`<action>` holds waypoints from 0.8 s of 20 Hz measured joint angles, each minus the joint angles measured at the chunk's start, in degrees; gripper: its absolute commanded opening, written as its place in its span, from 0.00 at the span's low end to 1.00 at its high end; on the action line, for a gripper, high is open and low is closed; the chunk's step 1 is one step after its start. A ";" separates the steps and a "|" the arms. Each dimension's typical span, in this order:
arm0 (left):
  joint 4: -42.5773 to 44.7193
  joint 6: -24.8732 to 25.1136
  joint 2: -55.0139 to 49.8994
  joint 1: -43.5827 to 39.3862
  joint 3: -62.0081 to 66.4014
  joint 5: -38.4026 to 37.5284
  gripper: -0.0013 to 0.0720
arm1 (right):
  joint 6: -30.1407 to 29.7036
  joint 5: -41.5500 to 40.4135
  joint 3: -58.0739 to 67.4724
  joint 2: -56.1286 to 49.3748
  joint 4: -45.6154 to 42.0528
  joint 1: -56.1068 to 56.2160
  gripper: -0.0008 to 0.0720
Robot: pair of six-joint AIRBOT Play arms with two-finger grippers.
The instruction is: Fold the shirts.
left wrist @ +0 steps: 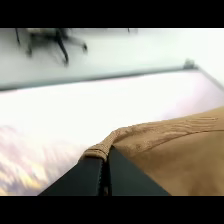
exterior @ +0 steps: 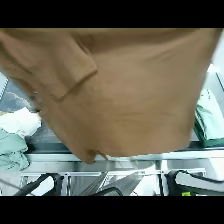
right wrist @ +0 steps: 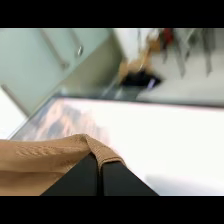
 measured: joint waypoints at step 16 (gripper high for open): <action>12.98 -8.55 -47.52 -8.70 10.38 3.15 0.04 | -0.07 -6.25 -1.09 -45.18 2.40 6.40 0.04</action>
